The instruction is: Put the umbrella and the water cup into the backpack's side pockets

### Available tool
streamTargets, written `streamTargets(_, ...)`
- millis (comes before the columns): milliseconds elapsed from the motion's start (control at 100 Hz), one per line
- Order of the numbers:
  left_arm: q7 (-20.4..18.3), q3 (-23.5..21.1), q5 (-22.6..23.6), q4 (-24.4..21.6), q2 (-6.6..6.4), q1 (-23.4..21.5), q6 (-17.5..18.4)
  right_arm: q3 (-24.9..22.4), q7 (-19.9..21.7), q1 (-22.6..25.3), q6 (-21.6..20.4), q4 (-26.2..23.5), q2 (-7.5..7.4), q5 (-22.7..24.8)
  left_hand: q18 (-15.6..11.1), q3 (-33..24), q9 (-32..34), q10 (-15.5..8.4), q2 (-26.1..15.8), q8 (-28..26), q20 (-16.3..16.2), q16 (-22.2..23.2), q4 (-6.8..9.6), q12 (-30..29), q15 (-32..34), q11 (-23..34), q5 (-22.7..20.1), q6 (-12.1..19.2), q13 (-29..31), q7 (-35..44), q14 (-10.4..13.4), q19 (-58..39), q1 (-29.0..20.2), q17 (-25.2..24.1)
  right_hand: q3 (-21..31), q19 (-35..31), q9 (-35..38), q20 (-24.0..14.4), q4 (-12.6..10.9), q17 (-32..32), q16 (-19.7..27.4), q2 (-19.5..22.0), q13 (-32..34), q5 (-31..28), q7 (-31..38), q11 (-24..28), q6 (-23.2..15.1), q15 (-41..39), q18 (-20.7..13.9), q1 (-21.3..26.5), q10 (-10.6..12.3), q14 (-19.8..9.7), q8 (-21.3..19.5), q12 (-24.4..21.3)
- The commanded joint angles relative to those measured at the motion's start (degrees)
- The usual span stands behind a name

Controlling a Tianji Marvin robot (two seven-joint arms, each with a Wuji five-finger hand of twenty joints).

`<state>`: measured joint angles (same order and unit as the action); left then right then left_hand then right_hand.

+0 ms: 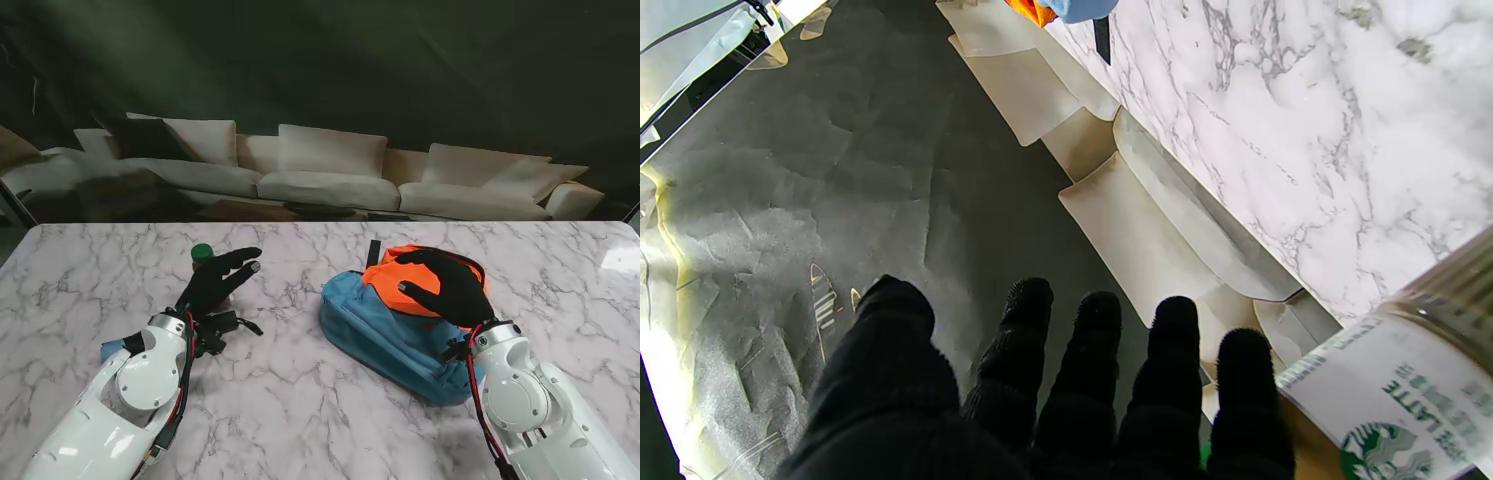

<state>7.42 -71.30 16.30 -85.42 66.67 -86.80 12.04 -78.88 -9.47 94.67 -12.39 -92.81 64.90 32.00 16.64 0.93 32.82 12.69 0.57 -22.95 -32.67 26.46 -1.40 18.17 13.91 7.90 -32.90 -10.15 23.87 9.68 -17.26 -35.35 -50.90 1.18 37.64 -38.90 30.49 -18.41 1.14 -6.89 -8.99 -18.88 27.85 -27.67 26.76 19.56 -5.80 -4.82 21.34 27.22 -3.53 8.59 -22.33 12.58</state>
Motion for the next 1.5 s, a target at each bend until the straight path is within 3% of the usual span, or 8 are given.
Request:
streamTargets(0, -1.0, 0.32, -0.15, 0.04, 0.03, 0.1, 0.01, -0.12, -0.13, 0.43, -0.1, -0.33, 0.12, 0.22, 0.67, 0.85, 0.88, -0.69, -2.21, -0.27, -0.92, 0.52, 0.7, 0.37, 0.55, -0.33, 1.0, -0.18, 0.75, -0.25, 0.79, -0.29, -0.65, -0.5, -1.15, 0.0, -0.27, 0.18, 0.76, 0.59, -1.59, 1.68, 0.14, 1.48, -1.58, -0.05, -1.04, -0.72, -1.78, -1.75, 0.02, -1.07, 0.06, 0.13)
streamTargets(140, -1.09, 0.47, 0.09, -0.27, -0.02, -0.05, -0.1, -0.52, 0.19, 1.06, -0.03, -1.03, 0.04, 0.2, 0.66, 0.84, 0.9, -0.74, -2.25, -0.28, -0.92, 0.52, 0.7, 0.38, 0.56, -0.33, 0.96, -0.14, 0.79, -0.24, 0.88, -0.27, -0.68, -0.49, -2.59, 0.19, -1.95, 0.24, 1.15, 0.97, -1.48, 0.79, -0.7, 5.11, -3.13, -0.56, 0.62, -0.41, -1.83, -3.93, -0.3, -0.93, 0.52, -0.03)
streamTargets(300, -0.95, 0.52, 0.13, -0.4, -0.01, -0.18, 0.1, -1.86, 2.94, 3.23, 0.46, -3.98, -0.58, 1.22, 0.62, 0.87, 0.9, -0.81, -2.27, -0.27, -0.93, 0.52, 0.69, 0.39, 0.57, -0.33, 1.0, -0.1, 0.83, -0.26, 0.84, -0.27, -0.61, -0.48, -6.89, 1.16, -6.97, 0.42, 2.63, 2.21, -1.28, -1.55, -2.97, 10.65, -5.95, -2.2, 2.92, 0.44, -1.27, -12.23, -0.86, -0.17, 1.25, -0.63)
streamTargets(600, -1.56, 0.36, -0.09, -2.29, -0.17, -1.41, -0.51, -1.6, 3.52, 7.14, 5.55, -11.32, -1.32, 9.35, 0.63, 0.84, 0.9, -0.76, -2.25, -0.28, -0.95, 0.52, 0.7, 0.4, 0.55, -0.32, 0.98, -0.07, 0.78, -0.24, 0.84, -0.28, -0.61, -0.49, -7.61, 5.36, -11.91, 0.87, 3.15, 3.11, -0.09, -0.58, -6.46, 11.67, -9.11, -3.96, 4.6, 2.87, -1.42, -14.55, -2.26, 1.85, 1.04, -1.79)
streamTargets(870, -2.07, 1.29, -0.5, -2.17, -0.19, -1.05, -0.94, 1.4, 9.55, 6.31, 8.19, -13.32, -3.09, 18.26, 0.83, 0.84, 0.82, -0.78, -2.27, -0.29, -0.91, 0.5, 0.71, 0.38, 0.5, -0.35, 1.01, -0.04, 0.75, -0.24, 0.82, -0.22, -0.63, -0.48, -5.75, 5.2, -15.71, -0.64, 3.7, 2.56, 0.43, -1.3, -8.09, 15.93, -16.65, -5.99, 10.84, 3.09, -4.43, -19.54, -3.54, 1.7, 2.62, -3.15)
streamTargets(1050, -2.14, 1.64, -0.58, -1.88, -0.18, -0.8, -0.91, 6.09, 12.8, 4.8, 13.73, -13.05, -3.68, 21.11, 0.74, 0.87, 0.82, -0.84, -2.24, -0.29, -0.93, 0.52, 0.7, 0.39, 0.53, -0.32, 1.05, -0.07, 0.79, -0.25, 0.92, -0.27, -0.51, -0.44, -3.73, 8.17, -17.02, 1.63, 4.42, 4.37, 3.9, -2.62, -11.06, 16.75, -22.43, -12.07, 15.16, 5.49, -4.74, -22.36, -5.98, 5.28, 3.51, -6.15)
streamTargets(1170, -2.23, 1.73, -0.73, -1.96, -0.17, -0.83, -1.03, 9.57, 15.27, 3.27, 17.6, -12.37, -4.12, 23.48, 0.8, 0.85, 0.76, -0.78, -2.23, -0.29, -0.91, 0.52, 0.7, 0.39, 0.52, -0.32, 1.07, -0.1, 0.75, -0.25, 0.89, -0.23, -0.57, -0.51, -2.65, 9.91, -16.94, 3.72, 4.76, 3.97, 6.56, -3.49, -12.05, 17.62, -24.6, -17.56, 14.9, 5.83, -1.53, -23.43, -6.05, 8.28, 3.03, -8.71)
streamTargets(1490, -2.28, 1.79, -1.32, -2.07, -0.12, -0.94, -0.96, 19.84, 17.92, -4.18, 31.48, -6.2, -4.37, 27.13, 0.74, 0.85, 0.69, -0.83, -2.29, -0.28, -0.92, 0.52, 0.71, 0.38, 0.53, -0.32, 1.15, -0.06, 0.72, -0.28, 0.88, -0.25, -0.6, -0.51, -1.81, 8.47, -16.0, 5.88, 4.91, 4.02, 6.5, -6.64, -11.97, 17.41, -21.68, -21.49, 18.62, 5.08, -2.37, -21.47, -7.57, 7.6, -2.38, -12.62)
